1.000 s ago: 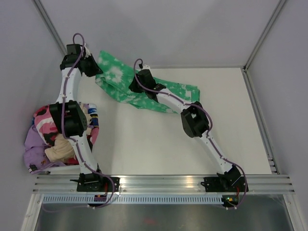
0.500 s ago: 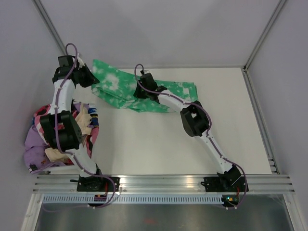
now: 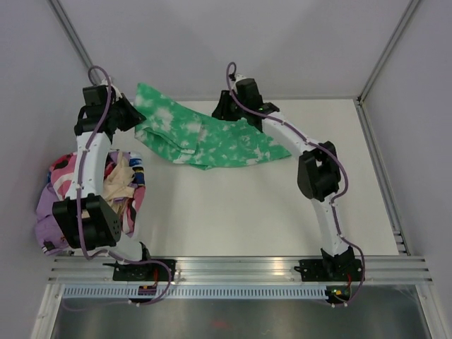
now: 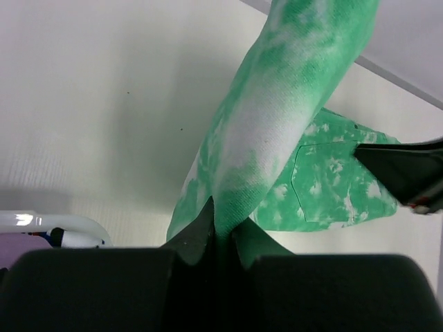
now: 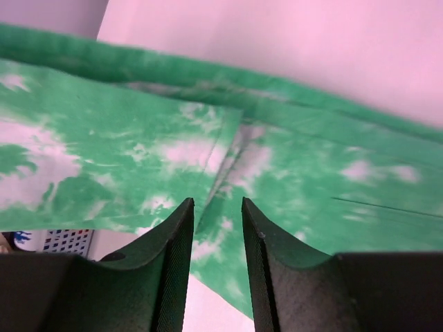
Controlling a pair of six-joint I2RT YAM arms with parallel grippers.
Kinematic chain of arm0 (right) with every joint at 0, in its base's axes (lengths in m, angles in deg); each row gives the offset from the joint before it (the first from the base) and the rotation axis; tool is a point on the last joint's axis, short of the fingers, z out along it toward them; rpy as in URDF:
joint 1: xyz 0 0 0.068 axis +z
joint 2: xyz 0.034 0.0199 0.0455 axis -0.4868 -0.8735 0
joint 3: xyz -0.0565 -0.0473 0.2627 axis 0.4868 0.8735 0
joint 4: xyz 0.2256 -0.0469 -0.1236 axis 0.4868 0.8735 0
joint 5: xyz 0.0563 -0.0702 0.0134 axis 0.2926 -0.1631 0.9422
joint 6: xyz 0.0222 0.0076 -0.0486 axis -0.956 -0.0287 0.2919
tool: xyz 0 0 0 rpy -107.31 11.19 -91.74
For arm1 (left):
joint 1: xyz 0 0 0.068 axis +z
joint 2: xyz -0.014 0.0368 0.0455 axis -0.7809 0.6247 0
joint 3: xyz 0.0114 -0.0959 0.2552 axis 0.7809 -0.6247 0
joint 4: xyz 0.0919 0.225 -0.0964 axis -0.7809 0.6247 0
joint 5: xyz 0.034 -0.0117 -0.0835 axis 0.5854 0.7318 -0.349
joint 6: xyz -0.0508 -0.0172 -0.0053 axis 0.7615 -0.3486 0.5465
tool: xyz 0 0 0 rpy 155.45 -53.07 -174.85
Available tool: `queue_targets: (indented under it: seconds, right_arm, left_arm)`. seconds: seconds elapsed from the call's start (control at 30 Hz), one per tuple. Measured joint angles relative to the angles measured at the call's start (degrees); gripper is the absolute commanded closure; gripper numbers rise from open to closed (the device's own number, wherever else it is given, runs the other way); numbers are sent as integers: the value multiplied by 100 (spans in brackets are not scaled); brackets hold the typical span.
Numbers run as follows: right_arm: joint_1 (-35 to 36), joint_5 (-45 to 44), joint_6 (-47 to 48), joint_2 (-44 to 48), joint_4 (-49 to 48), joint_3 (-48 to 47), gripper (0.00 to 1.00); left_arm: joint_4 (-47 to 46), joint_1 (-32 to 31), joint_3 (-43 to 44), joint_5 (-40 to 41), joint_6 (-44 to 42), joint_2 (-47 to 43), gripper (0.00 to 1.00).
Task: Fold and stack the trousers
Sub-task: Fold the trousers
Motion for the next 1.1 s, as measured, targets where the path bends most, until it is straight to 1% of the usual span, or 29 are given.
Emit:
queue_targets:
  seconds: [0.07, 0.13, 0.2, 0.3, 0.37, 0.53, 0.63, 0.7, 0.77, 0.83, 0.9, 0.97, 1.03, 1.1]
  right_arm:
    - [-297, 74, 79, 439, -55, 291, 58]
    - [-658, 149, 142, 911, -122, 678, 58]
    - [-1012, 223, 199, 1274, -136, 1025, 59]
    - [-1478, 330, 299, 1622, -92, 1530, 59]
    - [-1694, 382, 343, 1805, -26, 1934, 59]
    - [-2173, 389, 372, 2409, 413, 3067, 58]
    - [-2874, 243, 343, 2868, 706, 3617, 58]
    - [-3477, 212, 269, 3161, 828, 3895, 59]
    - [-4059, 221, 201, 3392, 837, 4094, 59]
    - [-4417, 249, 175, 3534, 835, 4175, 59]
    - [-4457, 437, 149, 3606, 708, 4210, 62]
    - [-4282, 660, 98, 3622, 514, 4247, 62]
    - [-3978, 780, 72, 3609, 374, 4266, 62]
    - [-3556, 837, 76, 3556, 195, 4260, 63]
  left_arm:
    - [157, -269, 164, 358, 13, -52, 98]
    - [490, -739, 560, 907, 11, 9, 98]
    - [861, -1421, 1191, 1624, 17, 247, 98]
    - [1259, -2326, 2181, 2590, 79, 852, 98]
    - [1534, -2774, 2747, 3088, 190, 1318, 98]
    - [2083, -3488, 4074, 3923, 422, 2577, 98]
    - [2090, -3980, 4948, 4387, 439, 3279, 98]
    - [1976, -4365, 5246, 4756, 459, 3556, 98]
    - [1864, -4719, 5329, 5084, 516, 3722, 98]
    - [1770, -4977, 5337, 5233, 603, 3836, 98]
    - [1733, -5084, 5337, 5327, 691, 3906, 98]
    - [1707, -5042, 5333, 5423, 778, 3919, 98]
    - [1626, -4907, 5287, 5497, 881, 3882, 98]
    - [1545, -4725, 5025, 5512, 988, 3718, 98]
